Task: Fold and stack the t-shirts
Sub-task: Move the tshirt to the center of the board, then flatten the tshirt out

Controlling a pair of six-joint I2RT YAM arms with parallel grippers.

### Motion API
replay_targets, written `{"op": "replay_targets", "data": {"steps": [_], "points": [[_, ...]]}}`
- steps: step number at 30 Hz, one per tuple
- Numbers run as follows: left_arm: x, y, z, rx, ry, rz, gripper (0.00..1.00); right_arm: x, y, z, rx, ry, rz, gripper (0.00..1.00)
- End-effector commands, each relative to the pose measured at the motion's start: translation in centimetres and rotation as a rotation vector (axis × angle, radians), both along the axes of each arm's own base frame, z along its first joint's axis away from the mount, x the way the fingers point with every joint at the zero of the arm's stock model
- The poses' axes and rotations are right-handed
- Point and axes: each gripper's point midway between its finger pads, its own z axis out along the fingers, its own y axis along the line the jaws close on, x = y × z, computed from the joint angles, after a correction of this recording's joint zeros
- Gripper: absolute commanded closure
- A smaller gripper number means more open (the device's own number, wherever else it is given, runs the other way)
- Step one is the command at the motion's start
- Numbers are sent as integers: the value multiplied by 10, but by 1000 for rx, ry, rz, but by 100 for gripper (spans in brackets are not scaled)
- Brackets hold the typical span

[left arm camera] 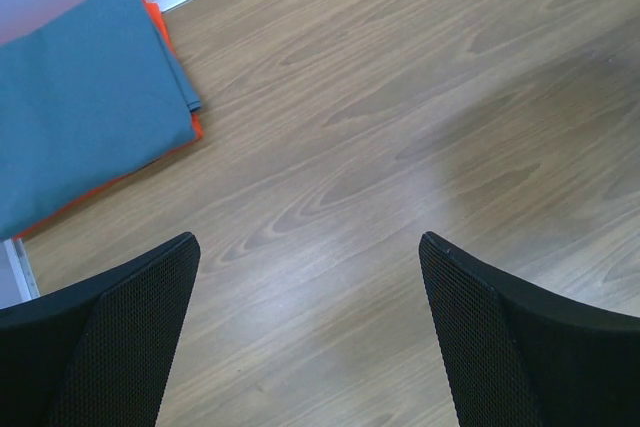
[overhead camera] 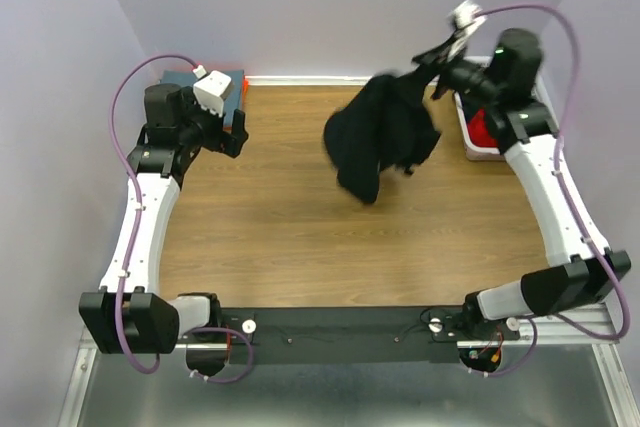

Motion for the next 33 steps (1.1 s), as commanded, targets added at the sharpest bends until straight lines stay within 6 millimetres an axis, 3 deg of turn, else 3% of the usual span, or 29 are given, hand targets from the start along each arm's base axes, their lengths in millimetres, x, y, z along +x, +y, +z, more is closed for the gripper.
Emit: {"op": "replay_targets", "data": {"steps": [1,2,6,8,10,11,14,17,18,19,21,22,27,29,31,32,33], "points": [[-5,-5,-4,18,21,-60,2,-26,45,-101,-107,258,184,0],[-8,-5,-5,26,21,-71,2,-23,43,-125,-120,323,167,0],[-23,-13,-18,72,22,-179,2,-10,22,-171,-226,402,29,0],[-34,-22,-29,108,24,-294,2,-16,11,-216,-312,499,10,0],[-52,-35,-52,141,78,-407,2,-33,6,-249,-364,611,37,0],[-63,-49,-63,176,79,-508,1,-44,6,-273,-386,682,69,0],[-92,-80,-93,221,153,-674,2,-69,-2,-319,-433,832,91,0],[-110,-90,-136,322,241,-738,4,-71,-8,-339,-461,870,63,0],[-126,-101,-158,363,288,-792,5,-65,-8,-350,-470,885,48,0],[-128,-106,-167,400,287,-805,5,-61,-9,-355,-475,891,36,1],[-136,-101,-197,492,349,-794,5,-52,-10,-371,-483,919,11,3],[-138,-109,-203,507,346,-798,5,-46,-8,-376,-481,917,5,4],[-143,-97,-245,610,435,-760,5,-39,-6,-412,-492,991,-8,15],[-139,-93,-253,648,440,-727,5,-43,-6,-429,-499,1040,-1,19],[-135,-88,-263,678,453,-708,15,-43,-4,-433,-496,1052,7,31],[-131,-83,-266,711,458,-682,28,-43,-5,-436,-496,1060,2,48],[-125,-82,-266,722,442,-666,35,-41,-5,-435,-495,1059,-5,57]]}}
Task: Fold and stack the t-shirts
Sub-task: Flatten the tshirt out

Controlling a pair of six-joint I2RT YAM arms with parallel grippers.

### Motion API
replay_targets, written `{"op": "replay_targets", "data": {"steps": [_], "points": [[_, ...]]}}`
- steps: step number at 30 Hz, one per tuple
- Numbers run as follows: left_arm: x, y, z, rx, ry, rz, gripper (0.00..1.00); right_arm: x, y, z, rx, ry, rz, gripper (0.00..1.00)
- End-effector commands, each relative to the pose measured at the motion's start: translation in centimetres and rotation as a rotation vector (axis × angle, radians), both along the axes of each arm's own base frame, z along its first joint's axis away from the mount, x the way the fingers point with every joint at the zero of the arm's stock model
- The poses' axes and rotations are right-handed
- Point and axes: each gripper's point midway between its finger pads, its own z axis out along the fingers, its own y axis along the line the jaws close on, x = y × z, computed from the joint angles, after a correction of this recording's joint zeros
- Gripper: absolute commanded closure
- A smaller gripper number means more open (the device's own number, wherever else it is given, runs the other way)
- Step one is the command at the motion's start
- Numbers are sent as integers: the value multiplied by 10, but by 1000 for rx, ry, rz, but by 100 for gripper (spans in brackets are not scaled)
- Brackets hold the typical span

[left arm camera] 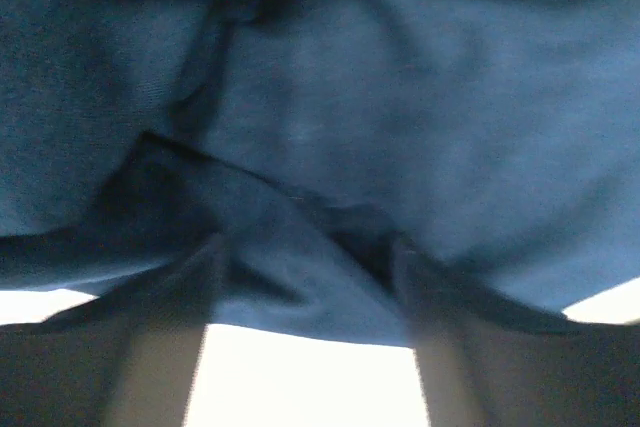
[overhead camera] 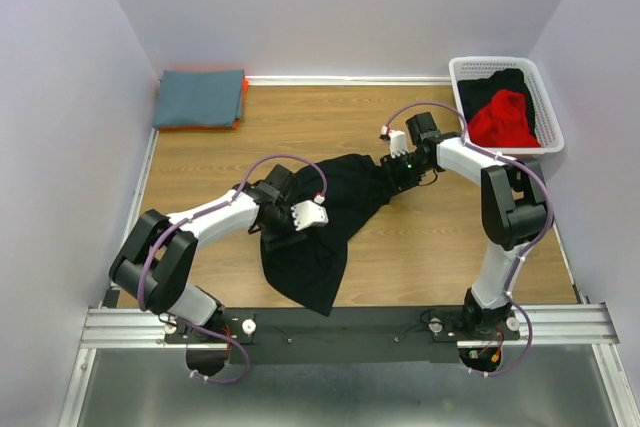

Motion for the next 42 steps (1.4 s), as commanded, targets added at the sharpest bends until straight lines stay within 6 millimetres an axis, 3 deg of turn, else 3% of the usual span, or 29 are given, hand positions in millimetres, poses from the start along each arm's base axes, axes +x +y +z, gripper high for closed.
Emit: {"op": "replay_targets", "data": {"steps": [1,2,3,4,6,8,9,13,17,21,22,23,24,26,29,30,34,37,42], "points": [[29,12,-4,92,-128,50,43,10,-1,-7,-18,-2,-27,64],[34,14,-2,94,-142,53,50,14,-3,-4,-31,-17,-37,71],[46,19,7,90,-177,79,71,19,-6,4,-32,-43,-49,88],[52,22,13,85,-191,93,79,23,-9,8,-38,-57,-60,99],[73,30,36,39,-224,145,100,38,-24,27,-51,-118,-107,100],[80,40,53,17,-219,145,100,49,-35,44,-53,-167,-134,100],[91,41,76,-48,-246,155,100,60,-47,60,-54,-213,-167,99],[86,41,113,-115,-271,42,100,83,-78,89,-92,-300,-211,100],[99,41,114,-104,-301,24,100,105,-90,82,-158,-308,-205,99],[135,51,109,-138,-282,171,72,130,-93,86,-184,-304,-240,47],[151,55,114,-150,-290,208,53,132,-95,91,-193,-317,-250,35],[158,61,116,-159,-294,250,48,135,-97,98,-201,-334,-259,33],[166,77,117,-171,-288,312,35,134,-99,113,-201,-366,-259,33],[169,88,127,-201,-279,342,33,121,-94,124,-176,-371,-227,32],[159,95,128,-244,-241,353,33,80,-70,128,-95,-322,-117,35],[149,93,124,-245,-218,341,33,57,-57,118,-85,-270,-68,38],[105,79,101,-266,-93,252,33,0,-9,98,-32,-184,94,41],[81,80,79,-242,-37,239,32,-37,23,75,-35,-107,199,43],[51,80,49,-182,11,251,30,-68,53,44,-79,-66,297,43]]}}
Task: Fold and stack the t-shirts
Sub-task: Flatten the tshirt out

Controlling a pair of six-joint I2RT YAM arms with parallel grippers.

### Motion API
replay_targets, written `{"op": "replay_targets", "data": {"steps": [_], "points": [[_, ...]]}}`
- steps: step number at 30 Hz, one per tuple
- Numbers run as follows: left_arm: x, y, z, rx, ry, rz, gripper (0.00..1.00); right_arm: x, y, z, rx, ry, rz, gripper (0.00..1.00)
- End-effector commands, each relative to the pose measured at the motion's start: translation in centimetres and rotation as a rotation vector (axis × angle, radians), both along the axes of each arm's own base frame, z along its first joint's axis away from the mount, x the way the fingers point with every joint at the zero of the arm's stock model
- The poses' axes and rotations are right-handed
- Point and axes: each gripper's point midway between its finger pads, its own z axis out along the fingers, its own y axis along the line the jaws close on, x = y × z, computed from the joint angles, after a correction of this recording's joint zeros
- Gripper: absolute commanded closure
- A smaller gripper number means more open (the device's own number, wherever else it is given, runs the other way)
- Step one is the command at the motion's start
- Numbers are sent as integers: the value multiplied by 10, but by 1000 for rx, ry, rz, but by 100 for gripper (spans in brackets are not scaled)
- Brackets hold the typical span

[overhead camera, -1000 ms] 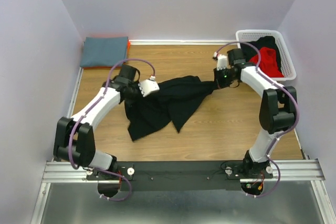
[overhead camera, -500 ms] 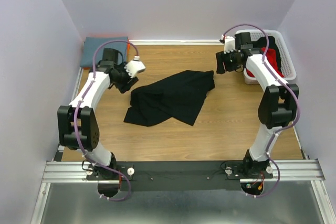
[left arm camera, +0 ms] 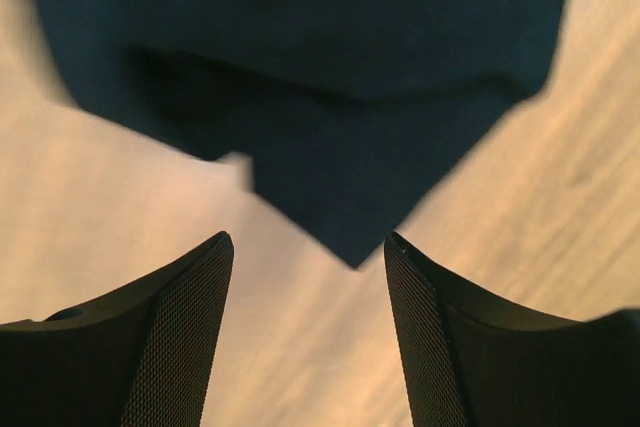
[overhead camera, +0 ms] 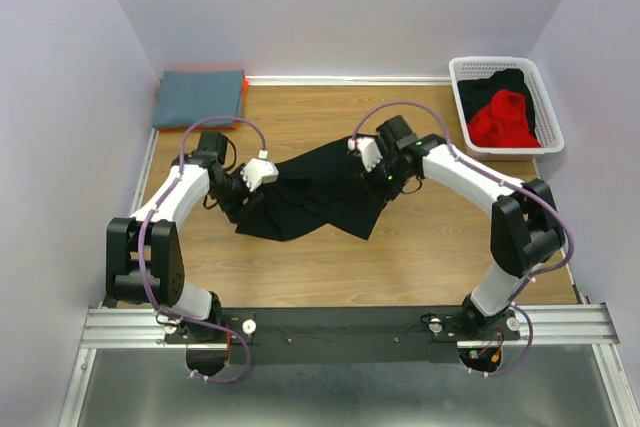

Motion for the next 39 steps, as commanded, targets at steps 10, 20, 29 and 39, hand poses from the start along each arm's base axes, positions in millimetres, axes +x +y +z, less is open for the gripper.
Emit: {"op": "replay_targets", "data": {"steps": [10,20,29,39], "points": [[-28,-6,-52,127,6,42,29,-46,36,-79,-144,31,124,42],[-33,4,-71,183,47,57,53,-63,26,-119,-265,34,173,45],[-6,27,-41,181,-10,128,100,-27,-24,-78,-335,-139,53,99],[55,59,51,171,-245,232,100,59,-104,42,-271,-412,-168,99]]}}
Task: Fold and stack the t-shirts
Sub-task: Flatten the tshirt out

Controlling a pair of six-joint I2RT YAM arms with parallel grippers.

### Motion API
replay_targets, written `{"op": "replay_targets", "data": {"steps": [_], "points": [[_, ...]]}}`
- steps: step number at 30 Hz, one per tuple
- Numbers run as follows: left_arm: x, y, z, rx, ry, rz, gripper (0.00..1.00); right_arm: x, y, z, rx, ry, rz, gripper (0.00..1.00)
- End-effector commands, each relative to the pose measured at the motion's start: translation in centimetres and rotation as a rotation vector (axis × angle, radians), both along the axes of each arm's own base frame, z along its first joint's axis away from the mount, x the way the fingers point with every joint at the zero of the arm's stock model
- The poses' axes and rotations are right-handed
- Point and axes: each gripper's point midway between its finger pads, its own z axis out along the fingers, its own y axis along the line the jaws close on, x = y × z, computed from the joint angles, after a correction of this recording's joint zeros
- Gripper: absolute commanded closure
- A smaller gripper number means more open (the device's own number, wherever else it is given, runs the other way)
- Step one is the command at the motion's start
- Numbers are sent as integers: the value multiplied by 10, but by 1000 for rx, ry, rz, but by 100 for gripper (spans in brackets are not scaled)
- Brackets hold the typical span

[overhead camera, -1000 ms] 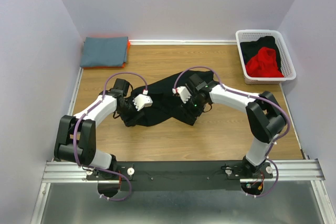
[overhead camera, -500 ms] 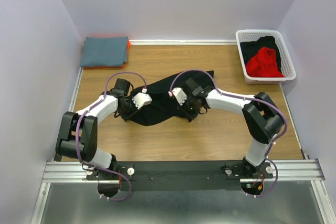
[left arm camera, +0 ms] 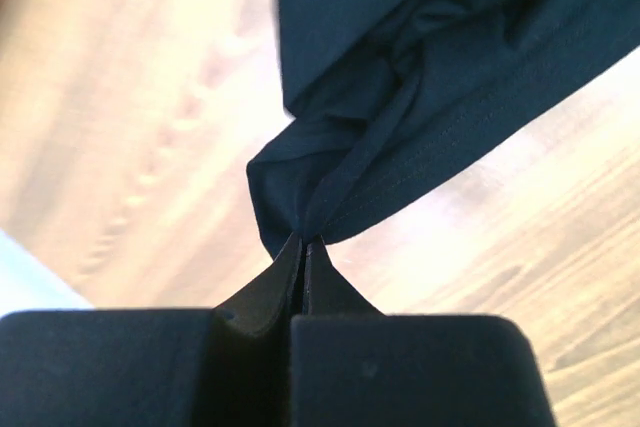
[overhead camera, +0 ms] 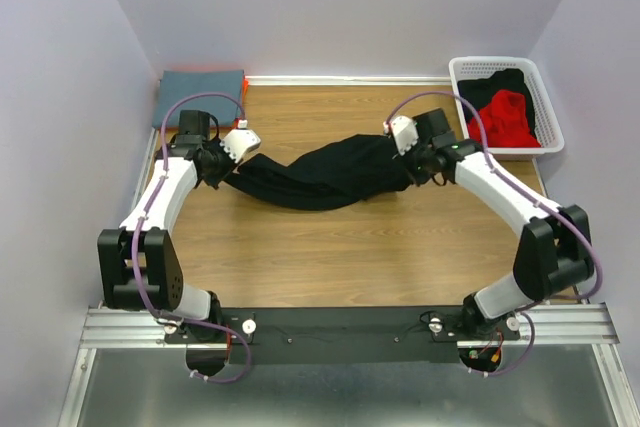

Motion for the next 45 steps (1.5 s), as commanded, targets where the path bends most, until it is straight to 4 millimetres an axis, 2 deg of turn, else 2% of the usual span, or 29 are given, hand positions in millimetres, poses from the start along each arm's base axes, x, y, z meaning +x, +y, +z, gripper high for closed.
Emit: {"op": "replay_targets", "data": {"steps": [1,2,3,5,6,11,13,16,18,19,20,21,23,24,25,27,28,30,31,33,34,36,37,40,41,44,45], "points": [[11,17,32,39,-89,33,100,26,-29,50,-28,-132,-23,99],[13,19,36,44,-104,41,100,31,-35,57,-23,-148,-39,99],[15,24,40,54,-120,52,100,41,-40,72,-13,-186,-53,100],[17,28,49,69,-151,51,100,51,-58,86,1,-208,-100,100],[14,27,49,69,-145,30,100,61,-66,104,23,-241,-125,99],[-18,28,21,137,-73,-100,100,69,-76,133,53,-278,-150,99],[-29,39,11,201,-81,-83,100,72,-80,139,61,-288,-164,99],[-14,49,18,248,-181,-36,100,89,-85,156,72,-326,-182,99],[1,58,25,252,-216,65,100,104,-91,168,77,-353,-199,99],[22,64,50,253,-304,114,100,112,-94,173,82,-366,-211,99],[33,71,65,244,-345,163,100,129,-96,193,95,-413,-217,99],[53,74,97,208,-418,212,100,138,-101,203,100,-437,-235,99],[72,76,132,159,-484,255,100,154,-105,228,112,-497,-248,99],[80,72,149,125,-505,250,100,166,-106,254,124,-562,-252,100],[94,71,185,89,-564,272,100,171,-107,266,128,-589,-259,100],[103,68,221,55,-636,276,100,176,-108,291,142,-649,-265,99],[105,67,254,35,-708,286,100,177,-109,314,153,-702,-273,99],[106,67,283,22,-775,300,100,175,-110,339,175,-759,-286,100],[102,71,308,17,-838,329,100,171,-110,361,192,-809,-290,99],[96,75,330,14,-901,363,100,165,-113,382,204,-859,-303,100],[87,76,344,6,-943,378,100,158,-114,400,213,-904,-307,100],[76,83,367,-3,-1029,427,100,148,-117,423,221,-966,-316,99],[63,84,383,-14,-1084,435,100,136,-120,445,227,-1029,-330,99],[34,95,413,-26,-1193,511,100,116,-125,478,242,-1125,-342,100],[26,97,421,-34,-1221,528,100,99,-130,495,244,-1172,-365,99],[-12,100,457,-75,-1344,570,100,71,-137,526,266,-1265,-398,100],[-21,103,465,-80,-1374,589,100,54,-137,536,277,-1296,-397,99]]}}
